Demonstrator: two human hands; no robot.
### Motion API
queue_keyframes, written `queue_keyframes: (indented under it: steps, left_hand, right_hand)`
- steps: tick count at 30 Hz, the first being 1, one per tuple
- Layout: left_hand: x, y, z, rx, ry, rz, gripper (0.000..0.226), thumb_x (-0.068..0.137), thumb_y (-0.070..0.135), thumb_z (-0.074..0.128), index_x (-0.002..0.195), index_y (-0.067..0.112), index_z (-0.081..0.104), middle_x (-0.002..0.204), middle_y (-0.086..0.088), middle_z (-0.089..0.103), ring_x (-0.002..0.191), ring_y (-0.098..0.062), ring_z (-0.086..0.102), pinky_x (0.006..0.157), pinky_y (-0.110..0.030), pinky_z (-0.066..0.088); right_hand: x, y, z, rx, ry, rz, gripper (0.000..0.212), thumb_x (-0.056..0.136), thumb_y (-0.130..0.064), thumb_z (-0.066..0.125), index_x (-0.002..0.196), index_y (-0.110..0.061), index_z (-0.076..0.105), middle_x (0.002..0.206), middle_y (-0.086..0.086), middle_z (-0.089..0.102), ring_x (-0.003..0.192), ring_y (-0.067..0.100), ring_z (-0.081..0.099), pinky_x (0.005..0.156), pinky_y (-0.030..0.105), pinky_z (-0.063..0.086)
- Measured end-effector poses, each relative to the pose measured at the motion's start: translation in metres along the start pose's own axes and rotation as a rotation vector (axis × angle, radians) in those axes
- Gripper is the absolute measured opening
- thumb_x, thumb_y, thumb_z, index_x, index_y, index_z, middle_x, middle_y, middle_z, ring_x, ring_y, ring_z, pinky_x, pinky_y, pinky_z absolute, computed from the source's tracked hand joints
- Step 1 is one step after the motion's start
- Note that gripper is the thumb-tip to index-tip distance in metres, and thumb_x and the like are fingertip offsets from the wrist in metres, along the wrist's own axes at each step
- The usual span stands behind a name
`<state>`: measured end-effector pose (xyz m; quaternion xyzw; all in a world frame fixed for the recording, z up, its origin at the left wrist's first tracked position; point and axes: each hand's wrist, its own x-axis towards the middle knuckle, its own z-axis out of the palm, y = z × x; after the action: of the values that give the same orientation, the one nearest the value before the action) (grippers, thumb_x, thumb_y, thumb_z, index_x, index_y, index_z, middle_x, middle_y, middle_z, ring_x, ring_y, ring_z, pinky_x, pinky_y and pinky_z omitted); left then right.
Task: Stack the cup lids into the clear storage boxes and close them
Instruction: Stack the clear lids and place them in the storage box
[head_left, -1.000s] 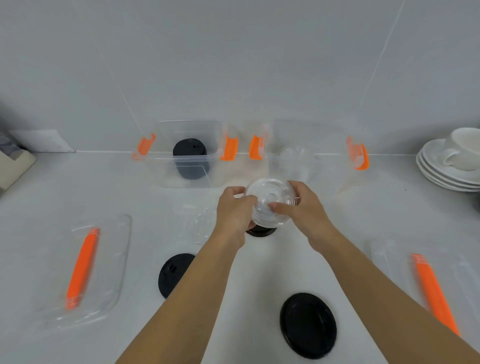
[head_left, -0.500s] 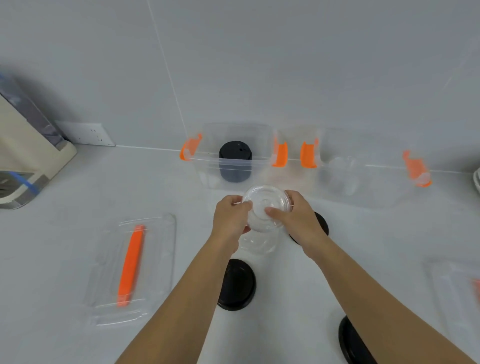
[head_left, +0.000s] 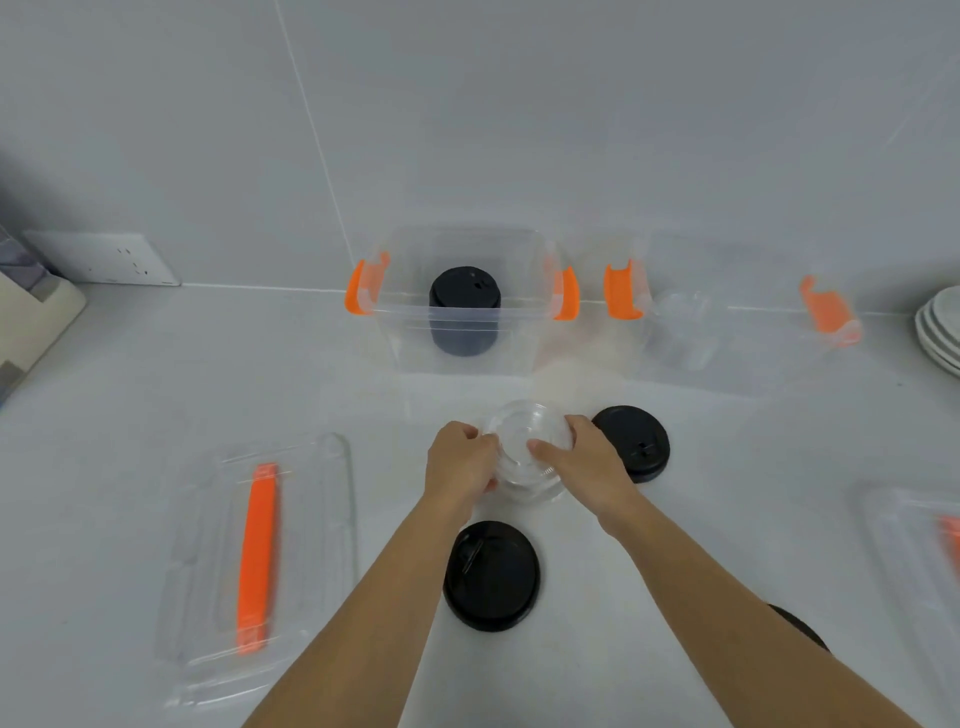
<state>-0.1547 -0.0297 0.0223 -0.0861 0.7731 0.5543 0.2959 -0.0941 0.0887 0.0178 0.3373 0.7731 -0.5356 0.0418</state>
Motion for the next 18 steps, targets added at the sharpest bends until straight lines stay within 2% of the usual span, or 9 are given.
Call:
queue_keyframes:
  steps: [2,4,6,7,8,9,10,15,18]
  left_hand:
    - [0.0,0.0,0.0,0.054,-0.003,0.013,0.008,0.078,0.009,0.05,0.072,0.012,0.046,0.075,-0.01,0.048,0.066,-0.024,0.048,0.069,-0.045,0.056]
    - [0.001,0.0,-0.001,0.111,0.012,0.029,0.015,0.078,0.011,0.049,0.065,0.013,0.041,0.067,-0.005,0.043,0.061,-0.021,0.04,0.058,-0.037,0.043]
    - [0.001,0.001,-0.004,0.154,0.049,0.043,0.024,0.078,0.011,0.048,0.059,0.015,0.035,0.063,-0.005,0.037,0.057,-0.022,0.033,0.056,-0.037,0.032]
    - [0.0,0.002,-0.005,0.165,0.066,0.039,0.017,0.079,0.013,0.049,0.063,0.014,0.043,0.069,-0.011,0.045,0.062,-0.028,0.043,0.059,-0.041,0.037]
    - [0.001,0.002,-0.007,0.183,0.09,0.024,0.011,0.08,0.017,0.05,0.078,0.008,0.056,0.089,-0.018,0.056,0.08,-0.035,0.055,0.07,-0.044,0.047]
    - [0.005,0.001,-0.008,0.187,0.106,0.0,0.028,0.081,0.021,0.05,0.1,0.003,0.059,0.112,-0.021,0.056,0.1,-0.039,0.055,0.085,-0.048,0.049]
    - [0.008,0.001,-0.009,0.183,0.104,-0.023,0.041,0.082,0.025,0.05,0.115,0.001,0.054,0.126,-0.021,0.05,0.109,-0.038,0.053,0.093,-0.049,0.047]
    - [0.01,0.009,-0.011,0.054,0.031,-0.15,0.055,0.088,0.038,0.055,0.131,0.006,0.045,0.136,-0.006,0.032,0.115,-0.03,0.047,0.085,-0.045,0.055]
    - [0.009,0.008,-0.01,0.044,-0.014,-0.187,0.055,0.088,0.035,0.058,0.133,0.006,0.044,0.139,-0.005,0.029,0.12,-0.03,0.044,0.085,-0.047,0.055]
  right_hand:
    - [-0.001,0.0,0.001,-0.041,0.032,0.01,0.056,0.07,-0.043,0.067,0.114,-0.011,0.056,0.113,0.006,0.058,0.101,0.021,0.057,0.087,0.035,0.049]
    - [0.003,0.006,0.004,-0.065,0.048,0.013,0.067,0.057,-0.055,0.065,0.109,-0.012,0.061,0.116,0.009,0.057,0.106,0.026,0.057,0.092,0.043,0.05]
    - [0.002,0.007,0.005,-0.086,0.058,0.026,0.062,0.065,-0.051,0.069,0.112,-0.012,0.06,0.119,0.006,0.049,0.113,0.026,0.051,0.097,0.044,0.047]
    - [0.0,0.007,0.005,-0.09,0.064,0.04,0.061,0.071,-0.048,0.069,0.118,-0.011,0.056,0.12,0.004,0.045,0.116,0.026,0.047,0.099,0.044,0.044]
    - [-0.001,0.008,0.004,-0.093,0.075,0.054,0.064,0.075,-0.046,0.068,0.124,-0.01,0.05,0.121,0.004,0.042,0.119,0.026,0.044,0.102,0.044,0.042]
    - [0.0,0.01,0.004,-0.095,0.085,0.068,0.068,0.076,-0.048,0.067,0.128,-0.009,0.046,0.121,0.004,0.041,0.12,0.026,0.042,0.103,0.044,0.04]
    - [0.0,0.011,0.004,-0.093,0.095,0.076,0.072,0.076,-0.051,0.066,0.129,-0.007,0.044,0.122,0.005,0.04,0.122,0.027,0.041,0.104,0.044,0.039]
    - [0.004,0.01,0.003,-0.006,0.068,0.179,0.088,0.082,-0.06,0.054,0.143,-0.002,0.027,0.146,0.009,0.023,0.135,0.029,0.03,0.105,0.042,0.033]
    - [0.006,0.01,0.005,0.03,0.026,0.21,0.08,0.081,-0.061,0.053,0.135,-0.004,0.038,0.145,0.006,0.022,0.131,0.027,0.032,0.103,0.042,0.034]
